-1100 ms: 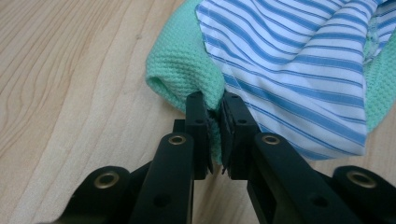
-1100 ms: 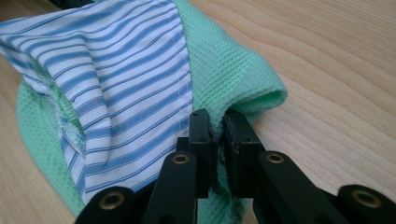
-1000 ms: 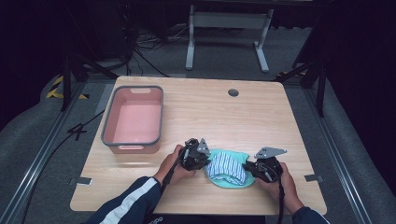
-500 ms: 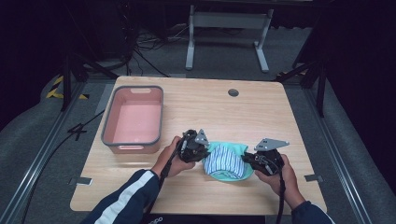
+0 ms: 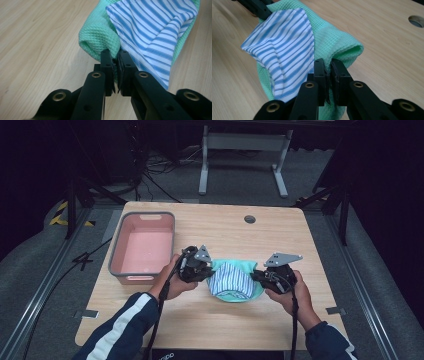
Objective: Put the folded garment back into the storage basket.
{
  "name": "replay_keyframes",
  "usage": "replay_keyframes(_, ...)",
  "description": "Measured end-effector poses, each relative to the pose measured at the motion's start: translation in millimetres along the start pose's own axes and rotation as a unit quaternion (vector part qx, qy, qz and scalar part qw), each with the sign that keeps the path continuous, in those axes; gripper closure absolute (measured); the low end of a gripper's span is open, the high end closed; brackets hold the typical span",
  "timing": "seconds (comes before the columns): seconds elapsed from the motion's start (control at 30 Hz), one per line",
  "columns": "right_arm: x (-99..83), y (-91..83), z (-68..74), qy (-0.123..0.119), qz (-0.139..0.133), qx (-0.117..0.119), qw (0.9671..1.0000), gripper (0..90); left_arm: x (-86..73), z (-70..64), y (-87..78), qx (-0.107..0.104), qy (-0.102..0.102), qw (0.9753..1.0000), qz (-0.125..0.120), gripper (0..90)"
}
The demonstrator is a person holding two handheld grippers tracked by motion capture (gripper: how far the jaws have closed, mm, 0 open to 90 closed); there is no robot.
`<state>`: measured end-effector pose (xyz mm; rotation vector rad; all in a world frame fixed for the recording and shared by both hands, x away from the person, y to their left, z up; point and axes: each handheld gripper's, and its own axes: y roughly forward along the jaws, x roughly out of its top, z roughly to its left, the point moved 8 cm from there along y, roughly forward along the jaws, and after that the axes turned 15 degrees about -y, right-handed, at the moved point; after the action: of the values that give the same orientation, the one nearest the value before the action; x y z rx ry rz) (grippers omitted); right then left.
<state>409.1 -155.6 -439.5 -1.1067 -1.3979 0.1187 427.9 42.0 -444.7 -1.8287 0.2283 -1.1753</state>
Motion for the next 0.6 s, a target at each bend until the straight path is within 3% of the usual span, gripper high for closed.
replay_keyframes(0.6,68.9,14.3,2.3,-0.04,-0.022,0.004,0.9989,83.5,1.0,39.3,-52.2,0.038,-0.021,0.9988,-0.022,84.3)
